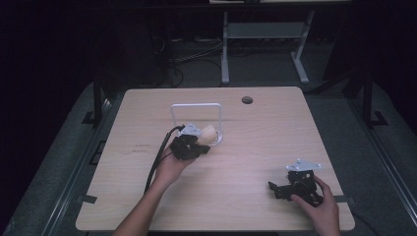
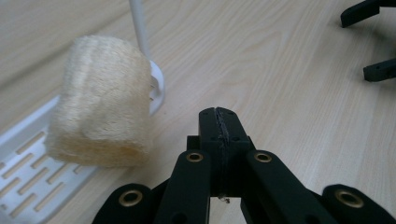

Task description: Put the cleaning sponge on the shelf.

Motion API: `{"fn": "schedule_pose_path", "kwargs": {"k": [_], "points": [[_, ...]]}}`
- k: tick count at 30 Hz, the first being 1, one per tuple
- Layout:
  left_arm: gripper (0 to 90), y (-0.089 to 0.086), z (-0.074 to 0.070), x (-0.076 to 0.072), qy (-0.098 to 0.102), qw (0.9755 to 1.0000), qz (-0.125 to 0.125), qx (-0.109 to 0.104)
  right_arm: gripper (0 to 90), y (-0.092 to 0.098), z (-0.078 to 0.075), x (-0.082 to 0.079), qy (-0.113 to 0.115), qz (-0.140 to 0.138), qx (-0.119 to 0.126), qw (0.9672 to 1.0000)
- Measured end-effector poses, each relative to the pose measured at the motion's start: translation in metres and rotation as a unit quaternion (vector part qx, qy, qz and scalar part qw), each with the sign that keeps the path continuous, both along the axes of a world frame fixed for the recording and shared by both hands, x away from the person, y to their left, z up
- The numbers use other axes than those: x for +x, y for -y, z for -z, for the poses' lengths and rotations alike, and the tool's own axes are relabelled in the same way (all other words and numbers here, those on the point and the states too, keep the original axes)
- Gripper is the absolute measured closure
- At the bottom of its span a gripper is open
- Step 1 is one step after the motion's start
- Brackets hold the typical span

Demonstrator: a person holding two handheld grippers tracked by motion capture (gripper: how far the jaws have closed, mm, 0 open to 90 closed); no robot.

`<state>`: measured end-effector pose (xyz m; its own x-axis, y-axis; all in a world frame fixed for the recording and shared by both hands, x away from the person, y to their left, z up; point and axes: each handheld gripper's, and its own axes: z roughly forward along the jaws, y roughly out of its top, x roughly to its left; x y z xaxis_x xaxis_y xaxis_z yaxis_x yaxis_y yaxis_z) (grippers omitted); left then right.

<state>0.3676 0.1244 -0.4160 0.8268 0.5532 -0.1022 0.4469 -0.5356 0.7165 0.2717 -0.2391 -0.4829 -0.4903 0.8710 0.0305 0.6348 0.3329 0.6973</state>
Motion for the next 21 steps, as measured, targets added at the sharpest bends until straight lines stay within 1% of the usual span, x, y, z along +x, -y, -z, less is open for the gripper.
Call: {"fn": "schedule_pose_path", "kwargs": {"k": [3, 5, 8, 9, 10, 15, 19, 21], "points": [[89.9, 0.002, 0.007, 0.002, -0.005, 1.0000, 0.002, 0.007, 0.7, 0.000, 0.000, 0.000, 0.001, -0.001, -0.001, 1.0000], [89.9, 0.002, 0.013, 0.004, -0.008, 0.9999, -0.002, 0.008, 0.7, 0.000, 0.000, 0.000, 0.001, -0.001, 0.000, 1.0000], [89.9, 0.003, 0.016, 0.005, -0.010, 0.9999, -0.003, 0.011, 0.7, 0.000, 0.000, 0.000, 0.001, -0.001, 0.000, 1.0000], [89.9, 0.003, 0.018, 0.006, -0.011, 0.9999, -0.009, 0.007, 0.7, 0.000, 0.000, 0.000, 0.001, -0.001, -0.001, 1.0000], [89.9, 0.003, 0.020, 0.007, -0.010, 0.9998, -0.008, 0.012, 0.7, 0.000, 0.000, 0.000, 0.001, -0.001, -0.001, 1.0000], [89.9, 0.000, 0.028, 0.012, -0.010, 0.9997, -0.018, 0.016, 0.7, 0.000, 0.000, 0.000, 0.001, -0.001, 0.000, 1.0000], [89.9, -0.002, 0.031, 0.014, -0.011, 0.9995, -0.025, 0.017, 0.7, 0.000, 0.000, 0.000, 0.001, -0.001, -0.001, 1.0000], [89.9, -0.004, 0.031, 0.015, -0.011, 0.9993, -0.027, 0.022, 0.7, 0.000, 0.000, 0.000, 0.001, -0.001, -0.001, 1.0000]]}}
